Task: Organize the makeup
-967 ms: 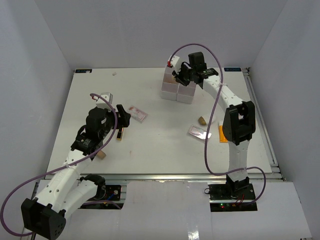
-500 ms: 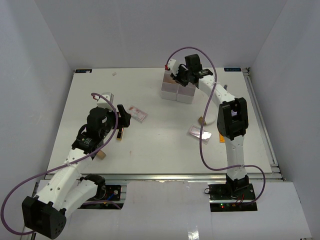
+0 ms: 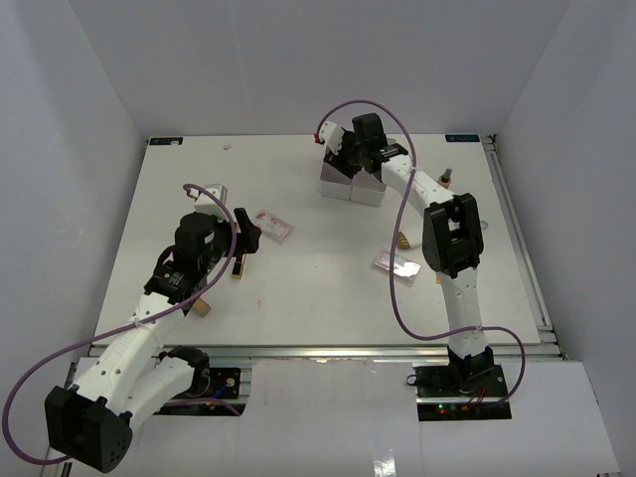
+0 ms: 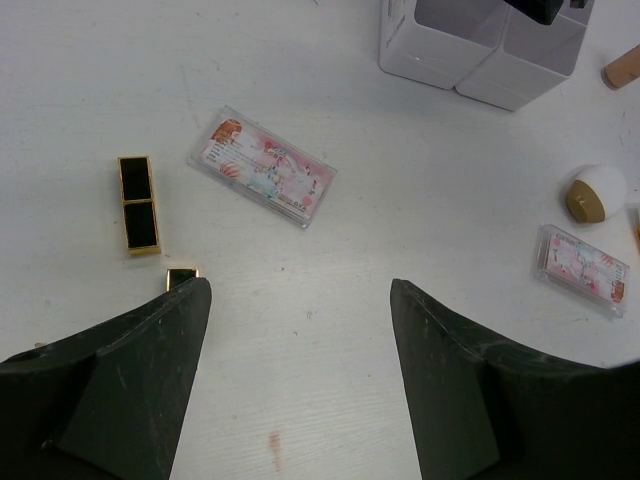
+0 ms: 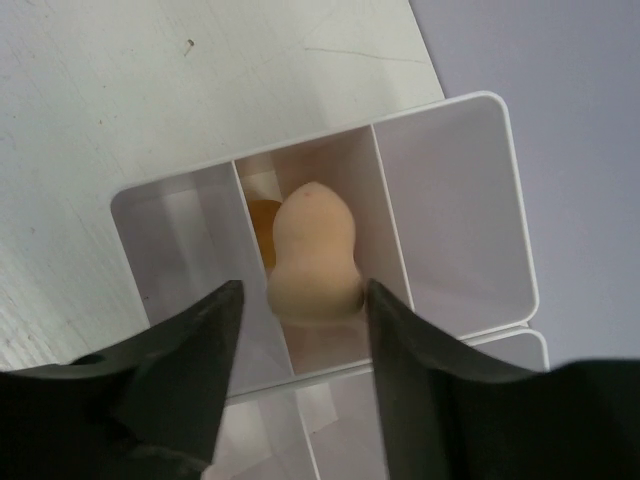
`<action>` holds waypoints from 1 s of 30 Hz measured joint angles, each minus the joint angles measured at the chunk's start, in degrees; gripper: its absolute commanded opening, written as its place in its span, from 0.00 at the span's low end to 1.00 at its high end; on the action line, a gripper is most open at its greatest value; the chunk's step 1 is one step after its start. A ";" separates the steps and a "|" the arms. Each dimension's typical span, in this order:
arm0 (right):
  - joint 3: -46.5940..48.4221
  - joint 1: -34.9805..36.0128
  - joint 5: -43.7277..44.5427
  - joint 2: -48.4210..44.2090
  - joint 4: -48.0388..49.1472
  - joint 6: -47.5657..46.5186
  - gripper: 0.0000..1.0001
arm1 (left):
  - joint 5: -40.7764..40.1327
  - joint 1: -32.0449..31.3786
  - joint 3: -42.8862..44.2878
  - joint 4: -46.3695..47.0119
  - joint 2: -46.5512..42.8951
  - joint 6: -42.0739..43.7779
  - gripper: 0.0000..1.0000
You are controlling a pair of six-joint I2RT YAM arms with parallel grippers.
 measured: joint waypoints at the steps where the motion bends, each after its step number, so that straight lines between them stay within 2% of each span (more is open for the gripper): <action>1: 0.00 0.12 0.40 0.12 0.16 0.02 0.67 | 0.00 0.00 0.00 -0.02 0.00 0.00 0.83; 11: -0.16 0.17 2.12 0.13 1.65 1.53 0.71 | 0.00 0.00 0.00 0.00 0.02 0.00 0.84; 15: -4.73 -0.38 -1.29 -3.68 0.61 3.52 0.71 | 0.16 0.00 0.00 -0.02 0.04 0.00 0.84; 18: -12.98 -1.31 -9.35 -12.46 -2.57 5.13 0.71 | 0.58 0.00 0.00 0.00 0.04 0.02 0.84; 22: -27.64 -4.88 -22.46 -29.96 -5.49 7.33 0.72 | 2.03 0.00 0.00 0.02 0.04 0.00 0.84; 25: -38.02 -9.64 -31.10 -42.01 -7.03 8.64 0.74 | 3.79 0.00 0.00 0.13 0.19 0.00 0.86; 30: -50.46 -20.24 -41.82 -53.00 -9.43 9.72 0.79 | 7.21 0.00 0.00 0.41 1.79 0.15 0.94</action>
